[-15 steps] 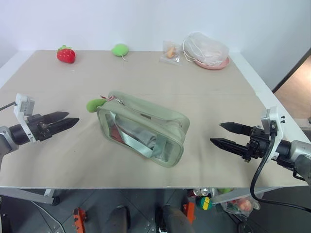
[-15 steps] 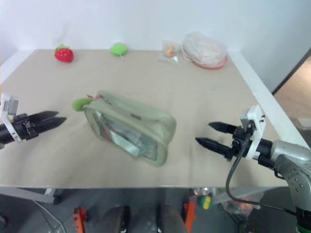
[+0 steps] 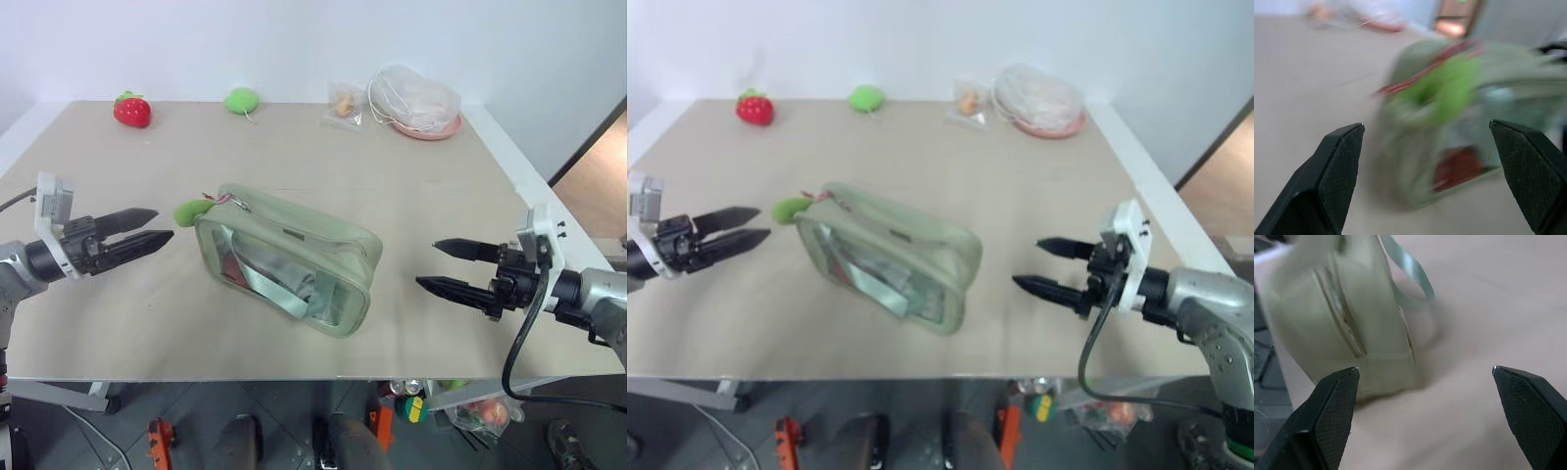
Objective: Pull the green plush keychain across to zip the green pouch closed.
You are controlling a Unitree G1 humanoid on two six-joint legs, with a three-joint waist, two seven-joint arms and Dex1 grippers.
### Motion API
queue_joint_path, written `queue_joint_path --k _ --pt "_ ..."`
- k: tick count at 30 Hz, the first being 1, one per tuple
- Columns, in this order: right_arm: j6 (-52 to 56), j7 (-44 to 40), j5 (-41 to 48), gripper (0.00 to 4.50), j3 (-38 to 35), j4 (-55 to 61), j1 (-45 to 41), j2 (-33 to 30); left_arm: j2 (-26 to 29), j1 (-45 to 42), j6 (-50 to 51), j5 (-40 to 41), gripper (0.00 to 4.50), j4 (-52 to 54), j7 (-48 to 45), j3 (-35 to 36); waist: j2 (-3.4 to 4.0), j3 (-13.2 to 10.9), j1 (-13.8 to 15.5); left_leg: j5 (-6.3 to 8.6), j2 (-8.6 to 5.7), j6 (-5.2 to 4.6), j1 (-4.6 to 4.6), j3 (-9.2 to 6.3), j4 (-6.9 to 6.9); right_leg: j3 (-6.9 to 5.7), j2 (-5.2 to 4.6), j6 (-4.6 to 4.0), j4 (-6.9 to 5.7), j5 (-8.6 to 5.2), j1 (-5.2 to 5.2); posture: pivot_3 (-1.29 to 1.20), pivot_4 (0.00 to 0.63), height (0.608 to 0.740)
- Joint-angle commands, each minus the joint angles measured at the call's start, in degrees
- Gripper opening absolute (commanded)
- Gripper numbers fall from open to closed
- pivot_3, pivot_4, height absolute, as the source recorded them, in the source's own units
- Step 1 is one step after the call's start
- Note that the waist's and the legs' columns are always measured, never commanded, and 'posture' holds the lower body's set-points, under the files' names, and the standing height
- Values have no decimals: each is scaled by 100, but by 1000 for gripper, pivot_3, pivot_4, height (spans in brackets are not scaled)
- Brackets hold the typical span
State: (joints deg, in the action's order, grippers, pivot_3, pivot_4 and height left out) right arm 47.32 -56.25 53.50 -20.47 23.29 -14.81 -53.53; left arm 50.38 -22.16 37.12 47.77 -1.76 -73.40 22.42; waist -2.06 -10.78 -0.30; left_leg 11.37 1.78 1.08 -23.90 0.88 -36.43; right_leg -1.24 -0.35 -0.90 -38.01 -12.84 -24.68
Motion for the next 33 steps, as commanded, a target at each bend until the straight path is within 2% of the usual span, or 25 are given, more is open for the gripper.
queue_joint_path --k 1,5,11,17,21,23,26,27,28,29,33 --pt "302 -177 791 4500 24 938 -126 -263 293 -238 70 514 4270 737 -430 225 -3 2 7 0 0 0 -1 -6 0 -3 4 0 0 0 1 0 150 740" --pt "-37 -261 99 4500 729 1260 162 -337 353 -334 -112 492 4270 1141 -576 50 -11 7 46 5 0 4 6 -19 3 -16 6 -6 1 -11 14 0 150 740" --pt "-556 -19 -873 4500 1666 819 -152 107 190 -466 -86 551 4270 1286 -449 -118 -15 5 47 3 0 4 13 0 -22 2 7 4 1 1 21 0 150 740" --pt "-736 106 -1133 4500 2028 523 -552 652 4 -275 -60 610 4270 1284 -248 -126 -15 5 46 0 -2 3 18 12 -20 23 18 13 -1 9 23 0 150 740" --pt "-810 62 -1277 4500 2107 474 -526 781 -49 -55 -123 558 4270 1291 -166 -76 -15 5 47 2 -1 2 16 11 -13 29 20 12 0 6 20 0 150 740" --pt "-844 -76 -1234 3972 2039 400 -502 766 -64 6 -118 595 4500 1237 -87 -4 -15 5 47 3 0 1 16 17 -13 36 18 12 0 6 15 0 150 740" --pt "-886 -257 -1178 2943 1941 256 -542 733 -80 85 -136 600 4500 1148 -10 78 -15 5 47 3 0 1 17 17 -14 37 18 12 -1 8 17 0 150 740" --pt "-893 -292 -1187 2771 1933 218 -563 722 -84 100 -139 602 4500 1124 7 101 -15 5 47 3 0 1 19 18 -15 38 18 12 -1 9 17 0 150 740" --pt "-928 -329 -1222 2236 1936 172 -589 712 -86 113 -141 609 4500 1106 23 123 -15 5 47 3 0 1 22 20 -15 41 18 12 -1 10 19 0 150 740" --pt "-962 -349 -1264 2025 1943 128 -615 710 -88 121 -146 618 4500 1093 36 141 -15 5 47 3 0 1 23 21 -15 41 18 12 -1 10 20 0 150 740" --pt "-1081 -558 -1303 571 1993 -31 -777 714 -107 131 -125 686 4500 997 122 282 -15 5 45 3 1 1 25 28 -15 48 21 12 -2 11 19 0 150 740"
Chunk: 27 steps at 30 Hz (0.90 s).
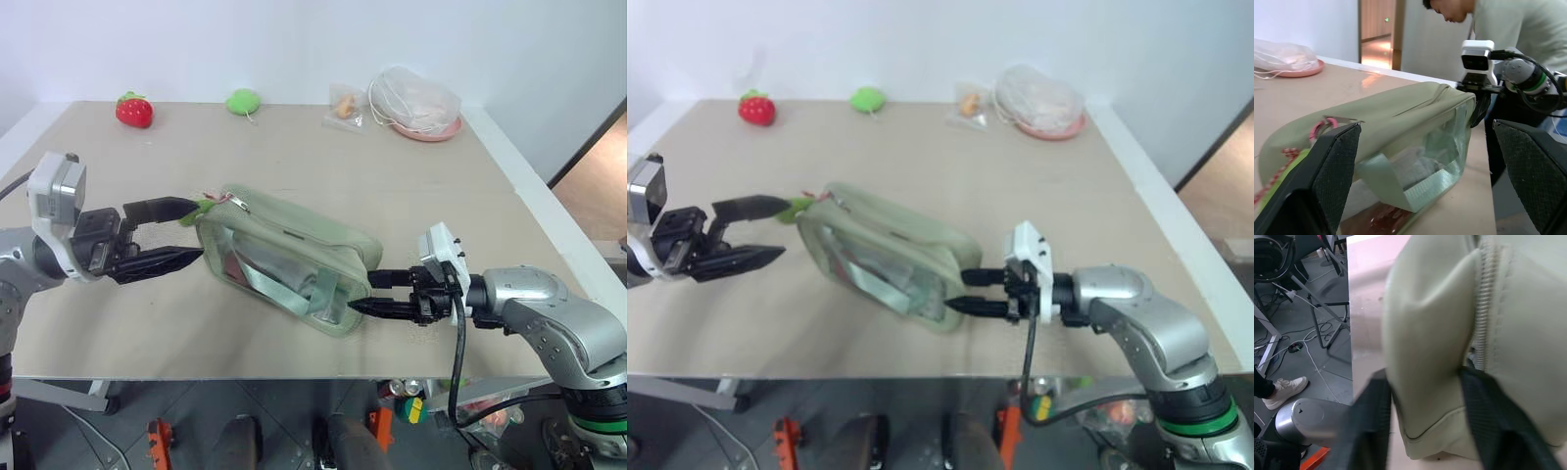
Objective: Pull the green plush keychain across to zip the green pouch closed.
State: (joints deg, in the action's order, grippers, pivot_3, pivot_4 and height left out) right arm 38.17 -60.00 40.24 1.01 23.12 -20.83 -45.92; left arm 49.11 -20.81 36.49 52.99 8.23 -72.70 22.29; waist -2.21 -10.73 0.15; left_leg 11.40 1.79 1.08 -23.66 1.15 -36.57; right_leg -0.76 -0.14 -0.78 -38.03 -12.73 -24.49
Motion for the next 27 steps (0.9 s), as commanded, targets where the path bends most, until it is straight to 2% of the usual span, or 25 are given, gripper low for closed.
queue_joint_path --k 1,2,10,15,19,23,27 --pt "-203 -232 7 237 -148 -62 -217 -43 19 -12 -35 195 4500 -18 77 338 0 0 2 0 0 0 0 0 0 0 0 0 0 0 0 0 150 740" --pt "-240 -274 -15 71 -140 -114 -254 -38 19 -20 -22 223 4500 -37 99 380 0 0 3 0 0 0 0 -1 1 0 0 0 0 0 0 0 150 740" --pt "-883 -914 -524 71 52 -886 -830 -54 -6 -104 177 602 4500 -482 429 787 0 0 -1 0 -1 0 1 10 -1 9 0 5 0 3 -2 0 150 740" --pt "-1486 -1042 -1186 71 280 -1900 -1556 133 -23 350 265 397 4500 -739 504 752 0 0 -15 0 0 -1 12 30 2 21 1 5 -2 6 -1 0 150 740" --pt "-1722 -1249 -1403 71 389 -2463 -1886 304 -108 841 303 324 4500 -469 517 655 0 0 -13 5 2 -8 10 33 5 26 -3 2 -2 3 -5 0 150 740" --pt "-1738 -1377 -1457 71 415 -2508 -1921 443 -114 1213 69 5 4500 -247 422 414 0 0 -12 8 7 -12 6 36 5 28 -2 1 -3 3 -12 0 150 740" --pt "-1719 -1378 -1482 71 402 -2418 -1823 520 -151 1067 9 -151 4500 -459 572 334 0 0 -14 7 15 -12 18 40 5 29 4 -11 -9 9 -11 0 150 740"
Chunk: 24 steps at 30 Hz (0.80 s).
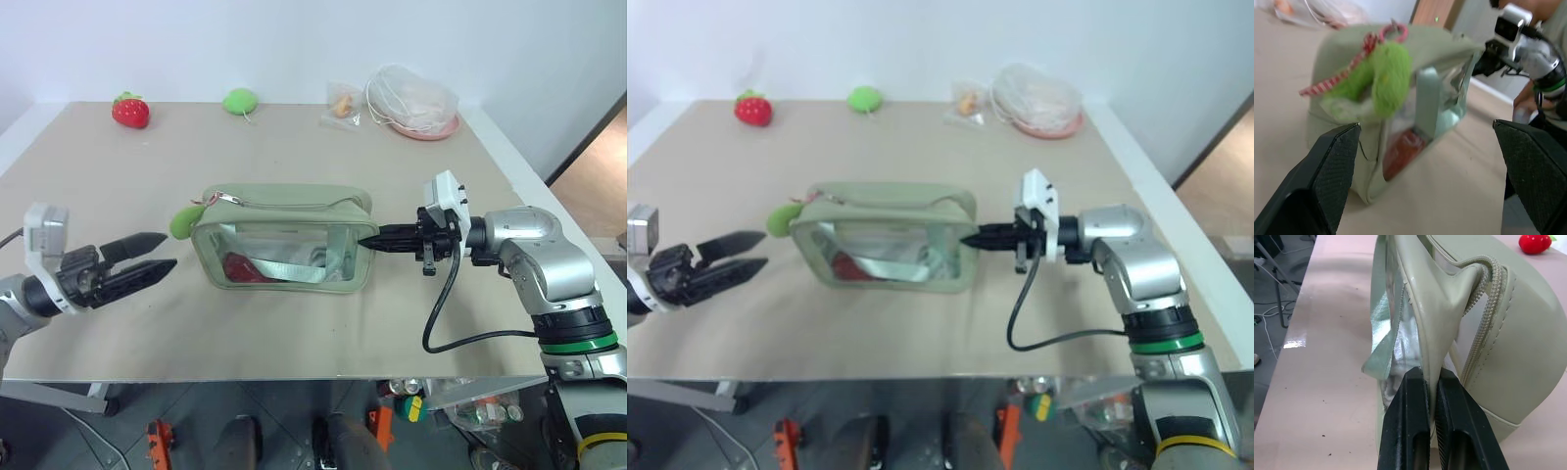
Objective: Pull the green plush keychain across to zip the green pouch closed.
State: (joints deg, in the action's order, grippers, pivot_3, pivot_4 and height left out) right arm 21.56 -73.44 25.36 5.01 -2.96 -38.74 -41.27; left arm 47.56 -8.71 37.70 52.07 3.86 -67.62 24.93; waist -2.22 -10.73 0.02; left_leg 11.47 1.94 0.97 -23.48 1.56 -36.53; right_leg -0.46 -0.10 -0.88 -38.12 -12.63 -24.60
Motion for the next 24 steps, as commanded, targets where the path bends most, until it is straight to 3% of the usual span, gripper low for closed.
queue_joint_path --k 1,8,16,19,20,24 --pt "-48 -18 1 71 -4 229 -4 68 4 -209 -191 -177 4500 -89 76 -3 0 0 -3 0 7 0 3 1 -1 1 7 -7 0 5 0 0 150 740" --pt "51 47 -2 71 -69 388 115 68 -37 -790 -103 -119 4500 -469 185 49 0 0 -20 -1 38 2 9 6 -2 3 42 -19 -1 12 1 0 150 740" --pt "103 117 -29 71 -94 536 248 6 88 -865 229 -128 4500 -475 -116 -308 0 0 -34 4 62 7 5 11 1 13 74 -25 -1 10 -13 0 150 740" --pt "125 137 -39 0 -100 558 269 -16 67 -955 338 -125 3839 -577 -158 -363 0 0 -34 3 65 7 5 14 1 16 77 -30 -3 13 -17 0 150 740" --pt "133 140 -41 0 -106 567 278 -24 51 -1000 363 -106 3264 -606 -173 -369 0 0 -34 3 66 7 5 16 0 18 78 -33 -3 15 -19 0 150 740" --pt "147 148 -54 0 -118 590 303 -27 -11 -1162 383 -57 1954 -612 -161 -324 0 0 -34 3 66 7 4 19 0 20 82 -35 -3 16 -22 0 150 740"
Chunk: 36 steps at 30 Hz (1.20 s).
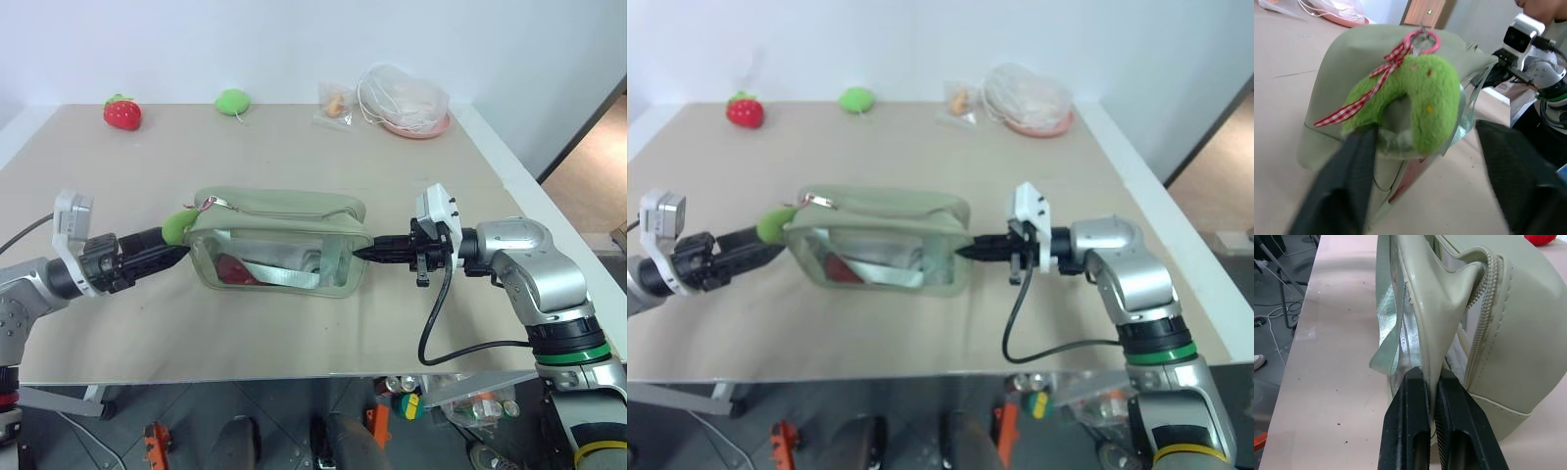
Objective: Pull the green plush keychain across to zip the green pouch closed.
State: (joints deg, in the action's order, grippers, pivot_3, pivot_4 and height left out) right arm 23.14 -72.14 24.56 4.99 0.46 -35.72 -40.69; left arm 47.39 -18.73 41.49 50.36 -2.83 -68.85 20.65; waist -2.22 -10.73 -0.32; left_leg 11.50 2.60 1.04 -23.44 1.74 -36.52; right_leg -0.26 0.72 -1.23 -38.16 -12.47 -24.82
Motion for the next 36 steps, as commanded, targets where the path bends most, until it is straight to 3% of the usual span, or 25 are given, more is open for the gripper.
queue_joint_path --k 1,6,11,20,28,29,36 --pt "-9 20 21 0 -114 252 8 -82 -10 -196 4 122 1645 57 -19 113 0 0 0 0 0 0 0 1 0 1 0 0 0 0 0 0 150 740" --pt "-46 15 -44 0 -75 233 40 -89 -49 -242 2 114 32 131 23 114 0 0 -3 0 0 0 -1 7 0 9 0 0 0 0 -3 0 150 740" --pt "-81 -26 -112 0 -45 179 51 -115 -89 -392 46 222 32 194 166 189 -1 0 -2 0 0 0 -1 9 0 10 1 0 -2 2 -4 0 150 740" --pt "-126 -38 -170 0 -21 150 42 -89 -574 -1674 651 668 32 480 1082 -105 -5 3 -2 -3 -8 4 -5 8 -8 12 10 9 -2 10 -1 0 150 740" --pt "-90 36 -126 0 -73 300 208 -109 -725 -1923 700 164 32 915 932 -1199 -5 3 -72 -3 -10 5 -2 23 -8 30 7 14 -2 12 -1 0 150 740" --pt "-84 54 -122 0 -74 322 223 -104 -707 -1902 690 104 692 858 856 -1284 -5 3 -73 -3 -12 5 0 26 -8 33 8 15 -2 13 -1 0 150 740" --pt "-54 153 -83 0 -145 440 378 -148 -603 -1990 617 62 2936 484 713 -1070 -5 3 -74 -3 -17 5 3 27 -8 33 14 13 -3 14 -1 0 150 740"
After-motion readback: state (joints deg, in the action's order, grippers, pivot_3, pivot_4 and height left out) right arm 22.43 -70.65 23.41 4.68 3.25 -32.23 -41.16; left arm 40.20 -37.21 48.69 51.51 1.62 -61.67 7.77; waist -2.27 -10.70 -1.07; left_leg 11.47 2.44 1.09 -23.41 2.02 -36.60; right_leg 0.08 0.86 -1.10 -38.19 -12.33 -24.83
